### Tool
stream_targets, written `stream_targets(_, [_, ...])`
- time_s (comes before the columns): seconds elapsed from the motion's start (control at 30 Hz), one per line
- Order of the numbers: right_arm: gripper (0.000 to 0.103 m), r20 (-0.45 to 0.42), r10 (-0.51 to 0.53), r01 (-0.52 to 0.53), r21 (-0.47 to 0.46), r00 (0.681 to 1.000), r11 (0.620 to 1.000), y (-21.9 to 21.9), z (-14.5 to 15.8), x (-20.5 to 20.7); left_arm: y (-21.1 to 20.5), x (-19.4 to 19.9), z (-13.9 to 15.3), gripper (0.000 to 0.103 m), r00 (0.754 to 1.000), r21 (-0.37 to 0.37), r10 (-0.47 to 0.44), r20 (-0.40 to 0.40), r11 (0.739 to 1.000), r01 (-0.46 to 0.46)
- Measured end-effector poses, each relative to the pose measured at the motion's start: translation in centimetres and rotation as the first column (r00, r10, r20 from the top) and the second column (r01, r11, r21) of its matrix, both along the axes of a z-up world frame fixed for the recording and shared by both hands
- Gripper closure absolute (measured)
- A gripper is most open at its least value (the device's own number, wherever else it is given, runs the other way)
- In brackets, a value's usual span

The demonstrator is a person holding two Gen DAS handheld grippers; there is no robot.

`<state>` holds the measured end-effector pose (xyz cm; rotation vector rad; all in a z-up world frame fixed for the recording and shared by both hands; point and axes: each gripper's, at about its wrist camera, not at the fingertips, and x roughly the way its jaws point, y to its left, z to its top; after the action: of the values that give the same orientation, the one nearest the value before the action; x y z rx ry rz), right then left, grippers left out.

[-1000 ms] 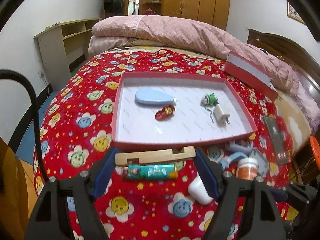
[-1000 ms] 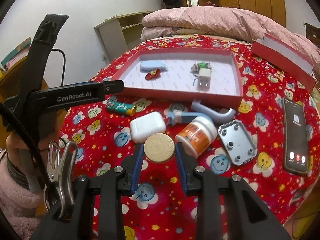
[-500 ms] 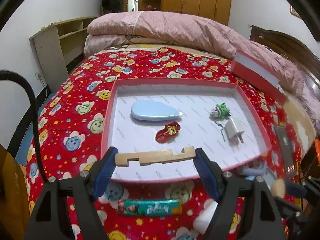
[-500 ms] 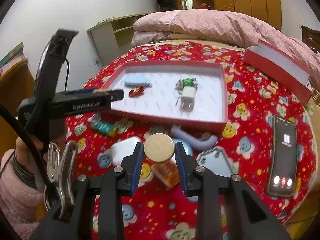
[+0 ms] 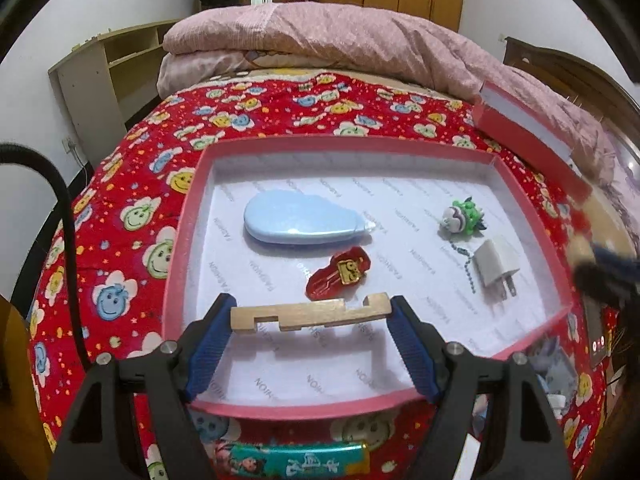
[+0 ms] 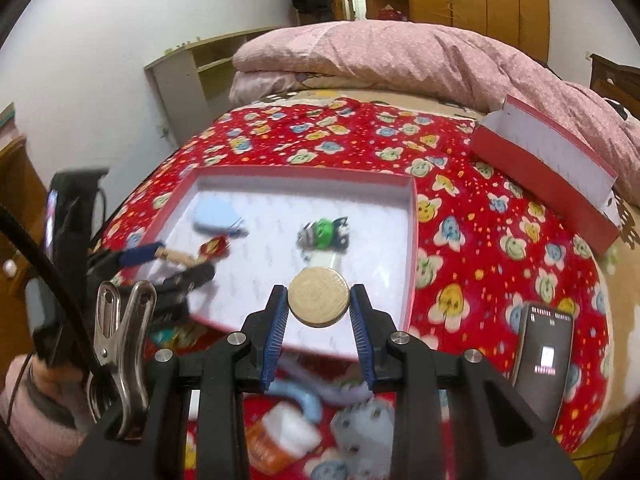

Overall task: Organize rigid objects
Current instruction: 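Carry the wooden block and wooden disc over the tray with both tools, then lower the block and disc into the tray and open both tools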

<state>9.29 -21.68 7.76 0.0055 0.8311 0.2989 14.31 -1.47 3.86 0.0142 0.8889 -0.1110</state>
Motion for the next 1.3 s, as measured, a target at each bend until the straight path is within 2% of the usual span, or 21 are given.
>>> stream_targets(0.2, [0.071, -0.047, -0.021, 0.021, -0.007, 0.999, 1.0, 0.2, -1.0, 4.3, -0.1, 1.0, -0.8, 0.022, 1.0, 0.019, 0.012, -0.007, 1.0, -0.012])
stream_targets(0.6, [0.071, -0.096, -0.045, 0.042, -0.033, 0.994, 0.999, 0.4, -3.2, 9.2, -0.3, 2.0, -1.0, 0.022, 1.0, 0.041, 0.02, 0.0, 0.999, -0.02])
stream_targets(1.3, [0.071, -0.11, -0.086, 0.081, -0.05, 0.99, 0.995, 0.3, -4.5, 13.0, -0.4, 2.1, -1.0, 0.021, 1.0, 0.046, 0.019, 0.002, 0.999, -0.019])
